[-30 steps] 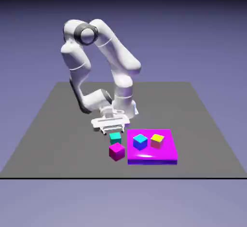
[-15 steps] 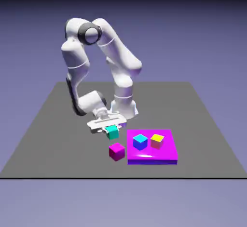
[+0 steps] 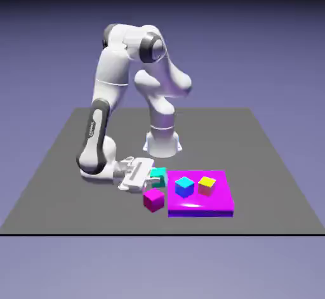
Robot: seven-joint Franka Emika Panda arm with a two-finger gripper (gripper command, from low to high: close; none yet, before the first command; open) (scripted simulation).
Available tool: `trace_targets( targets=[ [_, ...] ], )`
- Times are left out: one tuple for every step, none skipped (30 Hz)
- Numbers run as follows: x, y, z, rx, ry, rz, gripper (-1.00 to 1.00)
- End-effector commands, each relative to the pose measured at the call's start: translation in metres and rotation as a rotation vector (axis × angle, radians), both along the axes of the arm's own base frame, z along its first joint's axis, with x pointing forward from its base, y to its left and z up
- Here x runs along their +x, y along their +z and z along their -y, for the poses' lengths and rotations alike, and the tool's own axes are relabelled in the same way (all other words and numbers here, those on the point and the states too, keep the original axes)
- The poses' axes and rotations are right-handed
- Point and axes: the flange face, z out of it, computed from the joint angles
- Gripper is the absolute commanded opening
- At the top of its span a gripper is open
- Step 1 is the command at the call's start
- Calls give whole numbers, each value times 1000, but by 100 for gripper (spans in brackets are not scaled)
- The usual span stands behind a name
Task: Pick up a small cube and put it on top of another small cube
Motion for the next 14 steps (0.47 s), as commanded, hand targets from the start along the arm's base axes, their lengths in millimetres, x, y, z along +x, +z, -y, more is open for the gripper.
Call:
trace_targets(
  targets=[
    [11, 7, -6, -20, 70, -6, -100],
    [22, 14, -12, -41, 138, -13, -100],
    [32, 21, -19, -66, 205, -20, -100],
    [43, 29, -26, -92, 271, -27, -100],
    [53, 37, -34, -122, 336, -35, -100],
    [63, 45, -42, -153, 400, -42, -100],
    [64, 46, -44, -160, 411, -44, -100],
    [64, 46, -44, -160, 411, -44, -100],
    [58, 36, -61, -159, 411, -42, -100],
    [50, 27, -77, -159, 411, -42, -100],
    [43, 19, -89, -160, 411, -43, -100],
    [43, 19, -89, -160, 411, -43, 100],
    [43, 19, -89, -160, 411, -43, 100],
    [52, 29, -73, -159, 411, -42, 100]
  ],
)
